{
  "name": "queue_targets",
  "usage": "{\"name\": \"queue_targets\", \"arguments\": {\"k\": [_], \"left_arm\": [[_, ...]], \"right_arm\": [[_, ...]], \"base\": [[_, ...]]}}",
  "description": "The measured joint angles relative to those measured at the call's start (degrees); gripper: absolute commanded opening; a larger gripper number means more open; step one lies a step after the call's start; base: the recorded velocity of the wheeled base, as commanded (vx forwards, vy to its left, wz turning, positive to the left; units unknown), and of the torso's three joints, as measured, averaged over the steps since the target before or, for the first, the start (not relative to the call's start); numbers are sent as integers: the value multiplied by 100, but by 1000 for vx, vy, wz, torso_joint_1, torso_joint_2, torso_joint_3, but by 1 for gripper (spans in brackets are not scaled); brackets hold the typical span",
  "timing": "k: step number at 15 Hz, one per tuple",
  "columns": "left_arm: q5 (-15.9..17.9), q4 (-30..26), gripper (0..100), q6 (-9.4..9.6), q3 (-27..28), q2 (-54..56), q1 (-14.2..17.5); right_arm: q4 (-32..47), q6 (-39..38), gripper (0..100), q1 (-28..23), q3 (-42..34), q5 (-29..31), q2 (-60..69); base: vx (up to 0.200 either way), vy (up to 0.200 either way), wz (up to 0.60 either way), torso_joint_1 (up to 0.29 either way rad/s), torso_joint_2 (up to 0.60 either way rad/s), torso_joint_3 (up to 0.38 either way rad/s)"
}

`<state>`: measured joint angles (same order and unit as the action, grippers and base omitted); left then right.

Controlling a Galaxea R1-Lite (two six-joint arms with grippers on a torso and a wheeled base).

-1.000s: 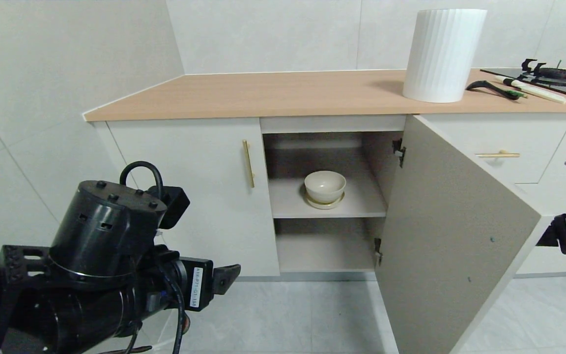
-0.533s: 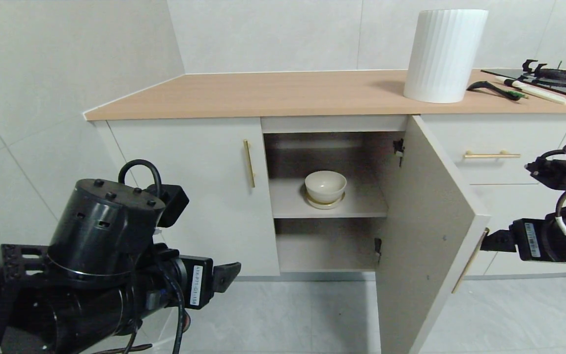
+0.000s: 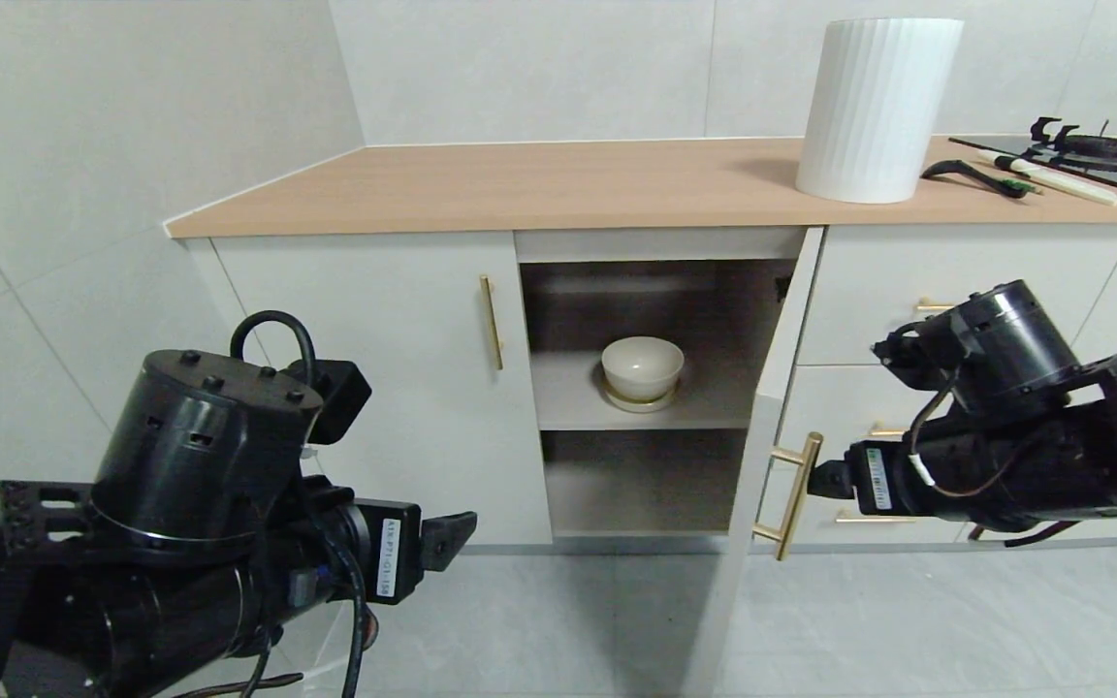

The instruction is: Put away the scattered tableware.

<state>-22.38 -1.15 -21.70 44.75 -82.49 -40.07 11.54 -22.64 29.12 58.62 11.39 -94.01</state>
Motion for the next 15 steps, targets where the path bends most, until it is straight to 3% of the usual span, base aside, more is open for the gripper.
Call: {"name": "queue_targets", "arguments": {"k": [4, 8, 15], "left_arm": [[0, 33, 100, 0, 1, 0, 0], [0, 82, 100, 17, -38, -5, 0], [-9, 82, 100, 27, -55, -66, 0]], "right_arm": [[-1147, 55, 100, 74, 199, -329, -935], [-1353, 59, 100, 78, 675, -452, -1640], [-2158, -5, 100, 74, 733, -461, -2133]], "base": [[0, 0, 0, 0, 0, 0], [0, 0, 0, 0, 0, 0], [0, 0, 0, 0, 0, 0]]}}
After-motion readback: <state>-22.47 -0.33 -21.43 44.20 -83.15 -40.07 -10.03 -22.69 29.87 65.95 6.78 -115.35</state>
